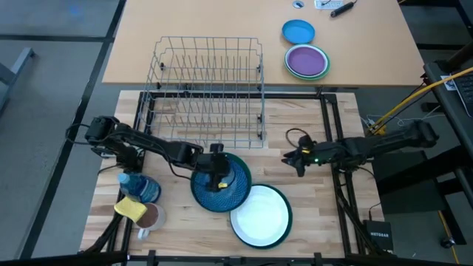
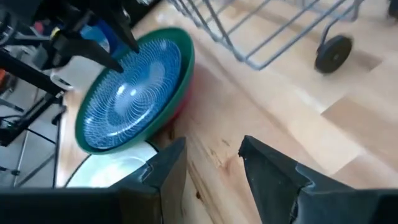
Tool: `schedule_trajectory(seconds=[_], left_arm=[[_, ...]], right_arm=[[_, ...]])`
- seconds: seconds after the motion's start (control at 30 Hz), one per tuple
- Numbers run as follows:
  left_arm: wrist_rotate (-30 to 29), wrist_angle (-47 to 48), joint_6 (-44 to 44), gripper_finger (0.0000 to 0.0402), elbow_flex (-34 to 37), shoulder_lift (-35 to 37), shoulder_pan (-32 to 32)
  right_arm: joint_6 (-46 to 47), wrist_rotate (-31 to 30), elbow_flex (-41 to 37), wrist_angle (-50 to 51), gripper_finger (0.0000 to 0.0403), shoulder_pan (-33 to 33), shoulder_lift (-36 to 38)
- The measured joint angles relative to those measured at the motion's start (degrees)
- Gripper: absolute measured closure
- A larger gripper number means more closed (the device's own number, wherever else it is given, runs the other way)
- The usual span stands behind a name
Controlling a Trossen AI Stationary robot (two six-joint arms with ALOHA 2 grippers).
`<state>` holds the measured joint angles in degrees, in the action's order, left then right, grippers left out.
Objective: Sort dishes
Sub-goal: Put the blue plate on the dish rack
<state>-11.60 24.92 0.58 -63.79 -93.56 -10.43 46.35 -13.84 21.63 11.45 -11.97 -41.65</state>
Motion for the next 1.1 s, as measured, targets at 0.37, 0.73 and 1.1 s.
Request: schedule_trajectory(seconds=[0.37,0.73,1.1], left_arm=[[5.63,18.69,-25.52,0.0231,-3.98,0.68,0.43],[9.59,32.09,-50.01,0.0231,-4.57,0.77,0.41],[10.35,30.98,-56.7,0.0231,-2.1,0.76,0.41]], right_arm=[[0.14,3.07,0.02,-7.37,0.024,-0.02,-14.63],[0.03,3.94,0.02,-8.67,0.024,-0.02,-19.34],[-0.11,3.99,0.02,-8.44,0.024,-0.02,-19.34]])
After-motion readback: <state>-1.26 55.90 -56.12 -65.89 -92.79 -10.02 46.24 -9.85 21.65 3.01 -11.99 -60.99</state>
